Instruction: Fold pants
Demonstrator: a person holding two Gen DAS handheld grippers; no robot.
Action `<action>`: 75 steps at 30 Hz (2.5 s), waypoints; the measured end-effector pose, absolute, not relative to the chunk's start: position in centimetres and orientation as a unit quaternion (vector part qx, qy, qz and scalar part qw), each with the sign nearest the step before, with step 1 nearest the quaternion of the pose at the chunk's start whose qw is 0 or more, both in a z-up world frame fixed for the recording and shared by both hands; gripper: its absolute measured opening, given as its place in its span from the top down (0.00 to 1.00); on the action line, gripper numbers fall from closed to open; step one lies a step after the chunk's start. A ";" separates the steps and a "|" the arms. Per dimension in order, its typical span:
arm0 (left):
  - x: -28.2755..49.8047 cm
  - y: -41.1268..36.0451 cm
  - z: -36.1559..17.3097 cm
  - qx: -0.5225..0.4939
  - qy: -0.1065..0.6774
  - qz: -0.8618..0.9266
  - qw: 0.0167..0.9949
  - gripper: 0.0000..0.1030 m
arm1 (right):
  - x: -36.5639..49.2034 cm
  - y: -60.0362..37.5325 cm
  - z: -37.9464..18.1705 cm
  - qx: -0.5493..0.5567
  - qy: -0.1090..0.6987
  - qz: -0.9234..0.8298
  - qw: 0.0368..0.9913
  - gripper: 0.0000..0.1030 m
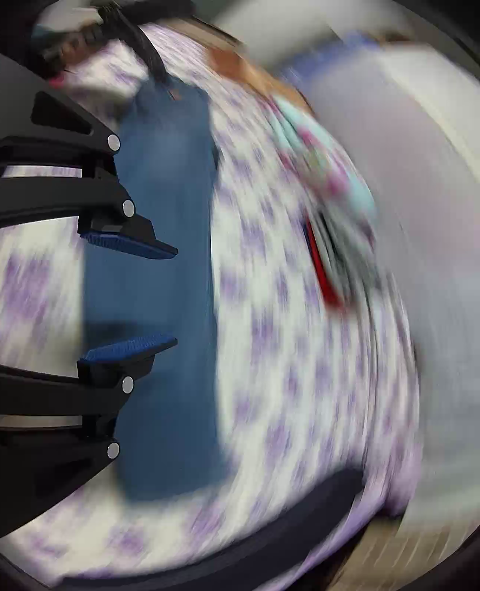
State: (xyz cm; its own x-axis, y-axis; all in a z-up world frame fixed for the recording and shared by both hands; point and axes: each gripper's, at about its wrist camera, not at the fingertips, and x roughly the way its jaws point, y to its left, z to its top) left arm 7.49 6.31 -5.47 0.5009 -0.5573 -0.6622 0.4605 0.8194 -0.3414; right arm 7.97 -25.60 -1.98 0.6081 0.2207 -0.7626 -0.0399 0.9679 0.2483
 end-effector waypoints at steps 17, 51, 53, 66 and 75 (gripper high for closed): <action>8.9 3.6 -12.8 -0.050 0.463 -0.296 0.834 0.82 | 23.6 -6.4 -8.7 -0.042 0.566 0.272 0.777 0.61; 21.5 1.0 -10.8 -0.082 0.546 -0.246 0.796 0.98 | 12.2 -14.7 -3.3 -0.018 0.466 0.183 0.865 0.99; 22.5 0.2 -12.4 -0.081 0.564 -0.234 0.788 1.00 | 10.8 -13.7 -5.1 -0.033 0.476 0.175 0.861 1.00; 22.4 0.2 -13.4 -0.076 0.526 -0.268 0.803 0.99 | 7.6 -15.8 -7.9 0.060 0.499 0.116 0.857 0.69; 18.8 -0.5 -11.0 -0.019 0.467 -0.263 0.844 0.98 | -2.4 -33.6 -5.1 0.254 0.397 -0.116 0.874 0.20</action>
State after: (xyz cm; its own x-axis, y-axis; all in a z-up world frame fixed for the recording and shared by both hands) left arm 18.83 -0.51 -11.02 0.4247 -0.4615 -0.7789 0.4268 0.8608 -0.2772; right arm -2.41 -33.64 -5.05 0.6578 0.0001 -0.7532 0.4042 0.8438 0.3531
